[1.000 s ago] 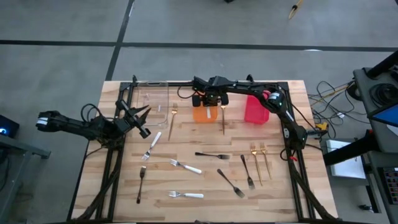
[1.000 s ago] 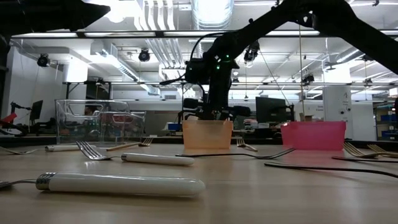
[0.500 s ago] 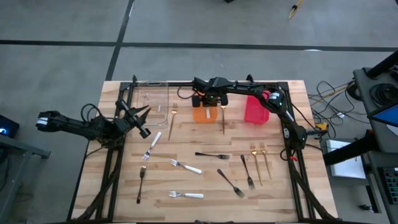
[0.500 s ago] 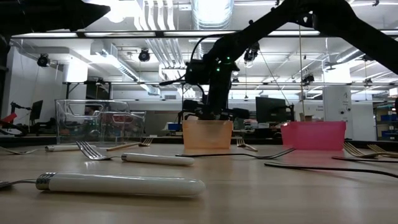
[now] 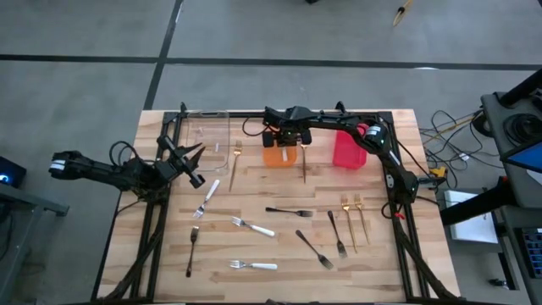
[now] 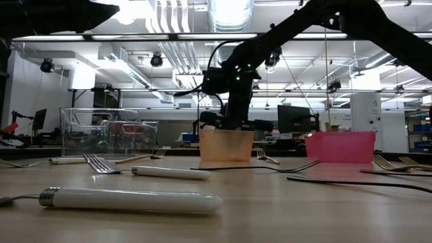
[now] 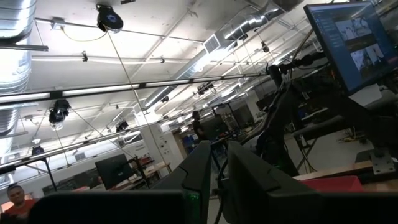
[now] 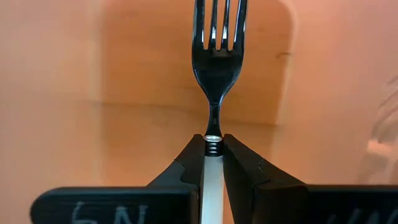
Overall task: Sort silverware by color (type)
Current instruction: Put the top right white fork into the orange bin
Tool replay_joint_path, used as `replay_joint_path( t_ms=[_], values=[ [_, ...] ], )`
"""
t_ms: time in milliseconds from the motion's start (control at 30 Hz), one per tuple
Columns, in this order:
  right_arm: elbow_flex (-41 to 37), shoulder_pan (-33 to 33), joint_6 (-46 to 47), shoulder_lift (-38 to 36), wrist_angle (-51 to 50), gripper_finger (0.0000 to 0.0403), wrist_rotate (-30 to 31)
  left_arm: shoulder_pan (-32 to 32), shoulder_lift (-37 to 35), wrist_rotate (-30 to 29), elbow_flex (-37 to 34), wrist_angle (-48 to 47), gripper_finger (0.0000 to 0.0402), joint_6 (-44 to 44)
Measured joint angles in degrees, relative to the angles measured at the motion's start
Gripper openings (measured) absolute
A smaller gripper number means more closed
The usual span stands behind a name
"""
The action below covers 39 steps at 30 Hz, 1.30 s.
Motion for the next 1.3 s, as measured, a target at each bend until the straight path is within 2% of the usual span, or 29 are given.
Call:
replay_joint_path(
  t_ms=[967,1300],
  values=[
    [0.0,0.0,-0.9,0.0,1.2,0.0031,-0.1,0.0,0.0,0.0,0.0,0.0,0.0039,0.0],
    [0.0,0.0,-0.9,0.0,1.2,0.0105,-0.2,0.0,0.0,0.0,0.0,0.0,0.0039,0.0]
  ],
)
